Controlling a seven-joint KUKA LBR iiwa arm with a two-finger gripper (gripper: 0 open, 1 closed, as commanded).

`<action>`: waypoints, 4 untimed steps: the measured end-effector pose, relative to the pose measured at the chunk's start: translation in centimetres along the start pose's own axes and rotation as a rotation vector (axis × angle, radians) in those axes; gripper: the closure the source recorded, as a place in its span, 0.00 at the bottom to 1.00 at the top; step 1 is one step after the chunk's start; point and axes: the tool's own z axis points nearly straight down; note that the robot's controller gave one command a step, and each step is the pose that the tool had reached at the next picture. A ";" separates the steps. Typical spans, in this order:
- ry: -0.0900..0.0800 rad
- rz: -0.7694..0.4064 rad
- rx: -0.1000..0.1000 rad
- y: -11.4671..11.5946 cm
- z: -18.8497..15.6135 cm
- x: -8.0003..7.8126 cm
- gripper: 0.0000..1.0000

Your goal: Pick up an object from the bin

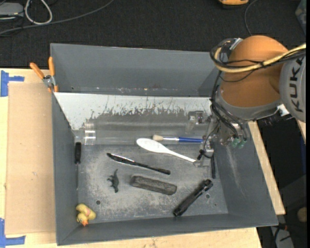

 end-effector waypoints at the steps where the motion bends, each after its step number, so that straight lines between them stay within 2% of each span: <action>1: -0.008 0.000 0.000 0.0 -0.5 -0.1 0.00; 2: -0.011 0.039 -0.001 -0.3 9.6 -3.2 0.00; 3: -0.014 -0.006 0.000 0.1 17.5 -5.2 0.00; 4: -0.014 0.122 -0.003 -2.3 13.0 -5.3 0.00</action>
Offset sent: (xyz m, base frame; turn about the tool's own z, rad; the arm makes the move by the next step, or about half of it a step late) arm 0.0491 -0.0067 -0.1710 0.0733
